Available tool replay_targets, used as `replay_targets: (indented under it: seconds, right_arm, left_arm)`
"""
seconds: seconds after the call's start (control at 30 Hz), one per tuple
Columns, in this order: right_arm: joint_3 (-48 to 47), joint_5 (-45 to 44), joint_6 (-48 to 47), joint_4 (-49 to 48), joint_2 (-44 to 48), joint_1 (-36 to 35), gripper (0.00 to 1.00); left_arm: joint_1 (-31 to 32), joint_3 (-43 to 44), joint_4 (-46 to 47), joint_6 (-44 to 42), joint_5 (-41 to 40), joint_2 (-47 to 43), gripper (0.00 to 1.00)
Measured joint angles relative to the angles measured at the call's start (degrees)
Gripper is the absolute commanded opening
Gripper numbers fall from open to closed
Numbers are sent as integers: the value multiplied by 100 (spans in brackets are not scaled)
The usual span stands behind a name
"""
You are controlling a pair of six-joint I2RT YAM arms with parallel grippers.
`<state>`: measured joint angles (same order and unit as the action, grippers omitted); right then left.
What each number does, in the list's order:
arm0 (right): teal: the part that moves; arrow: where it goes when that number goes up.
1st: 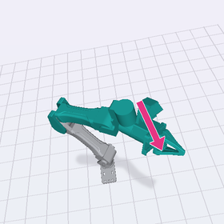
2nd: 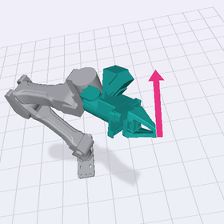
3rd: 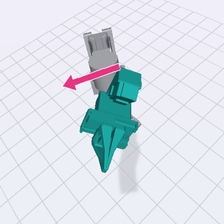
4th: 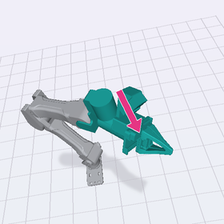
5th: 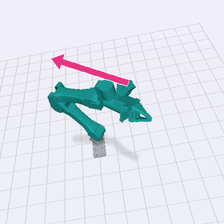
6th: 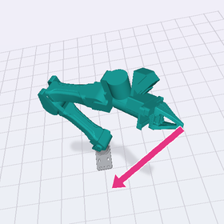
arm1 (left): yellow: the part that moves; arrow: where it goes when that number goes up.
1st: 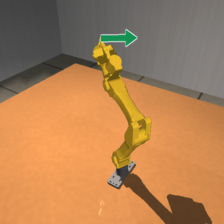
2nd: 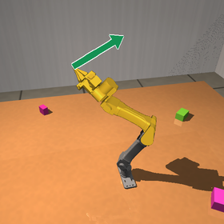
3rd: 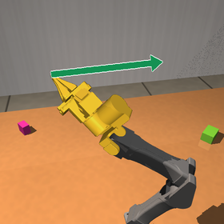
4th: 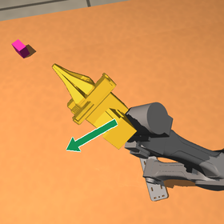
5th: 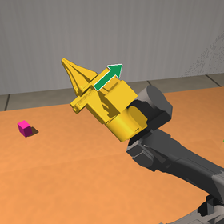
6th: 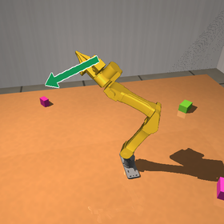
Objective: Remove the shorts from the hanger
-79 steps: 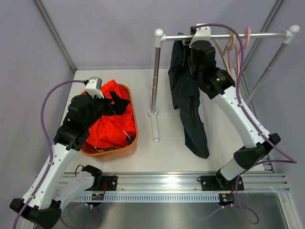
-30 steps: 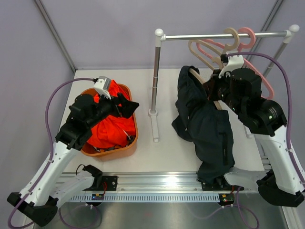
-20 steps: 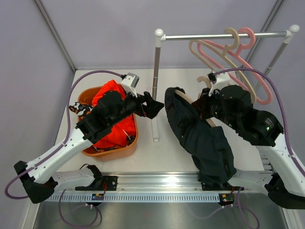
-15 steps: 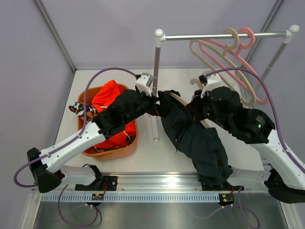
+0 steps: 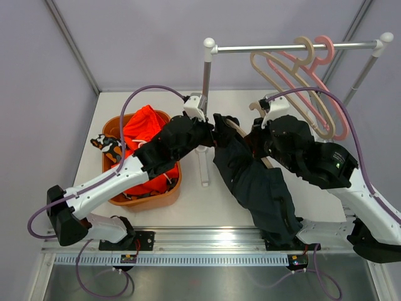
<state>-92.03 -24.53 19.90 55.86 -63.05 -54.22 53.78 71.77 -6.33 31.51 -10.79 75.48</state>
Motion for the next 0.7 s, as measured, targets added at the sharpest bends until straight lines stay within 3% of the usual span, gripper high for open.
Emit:
replay_targets:
  seconds: [0.13,0.37,0.4,0.47,0.6,0.63,0.7]
  right_arm:
    - [-37,-203,2,28,-63,-111,0]
    - [-210,-315,4,70,-79,-249,0]
    - [-238,-308,4,68,-79,-286,0]
    - [-278,-302,7,68,-79,-341,0]
    - [-323,-306,9,74,-98,-396,0]
    - [-326,-310,9,83,-105,-409,0]
    - [-343,-337,11,114,-118,-439,0]
  left_arm:
    - [0,26,-2,39,-76,76,93]
    - [4,55,2,125,-175,251,73]
    - [4,55,2,138,-177,273,67]
    - [4,61,0,162,-181,321,64]
    - [13,131,4,175,-186,422,47]
    - [15,146,2,177,-190,433,34]
    - [17,160,-7,192,-223,444,17]
